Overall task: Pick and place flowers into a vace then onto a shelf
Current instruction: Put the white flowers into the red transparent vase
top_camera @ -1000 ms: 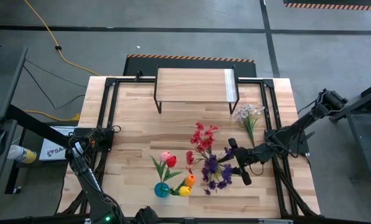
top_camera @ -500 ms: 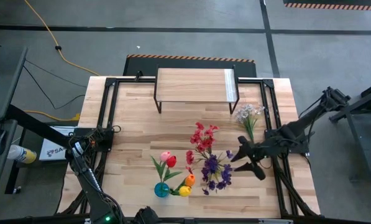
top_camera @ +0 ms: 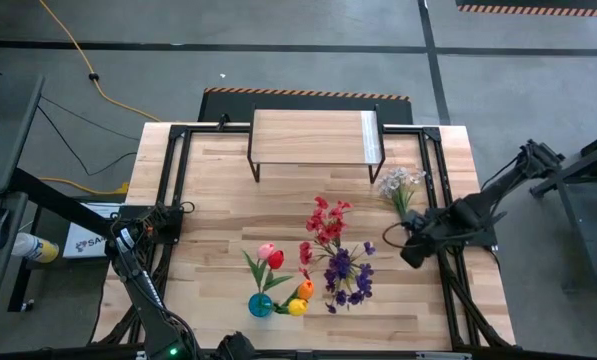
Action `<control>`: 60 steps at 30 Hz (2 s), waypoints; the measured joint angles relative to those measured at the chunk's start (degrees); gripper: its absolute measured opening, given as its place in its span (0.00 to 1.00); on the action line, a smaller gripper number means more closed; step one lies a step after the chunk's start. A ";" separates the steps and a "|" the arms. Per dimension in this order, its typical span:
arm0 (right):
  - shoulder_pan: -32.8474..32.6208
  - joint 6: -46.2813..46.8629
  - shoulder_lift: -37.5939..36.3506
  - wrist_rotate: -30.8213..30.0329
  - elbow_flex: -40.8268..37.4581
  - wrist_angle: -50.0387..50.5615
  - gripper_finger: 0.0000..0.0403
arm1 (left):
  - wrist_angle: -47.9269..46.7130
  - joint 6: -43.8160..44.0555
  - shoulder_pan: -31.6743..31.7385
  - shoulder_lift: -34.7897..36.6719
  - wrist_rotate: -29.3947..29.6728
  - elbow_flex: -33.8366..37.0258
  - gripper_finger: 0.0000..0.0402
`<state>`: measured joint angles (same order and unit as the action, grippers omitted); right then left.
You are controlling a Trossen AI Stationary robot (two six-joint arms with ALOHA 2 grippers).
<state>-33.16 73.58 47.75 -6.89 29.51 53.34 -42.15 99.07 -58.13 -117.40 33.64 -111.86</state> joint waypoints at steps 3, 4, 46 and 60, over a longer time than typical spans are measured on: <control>2.55 1.96 0.35 -4.76 -0.01 -0.70 0.48 | 0.00 0.00 0.00 0.00 0.35 0.01 0.59; 3.83 2.83 0.51 -6.35 -0.01 -0.66 0.48 | 0.00 0.02 0.00 0.00 0.38 0.01 0.59; 54.26 -19.89 29.14 1.86 -0.26 -7.76 0.32 | 0.00 -2.89 0.00 0.00 0.46 0.01 0.59; 52.38 -22.73 23.97 6.06 -0.61 -6.07 0.04 | -0.50 -3.26 0.00 0.00 0.46 0.01 0.59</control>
<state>19.22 50.85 71.72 -0.83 28.91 47.27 -42.65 95.81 -58.13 -117.40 34.11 -111.85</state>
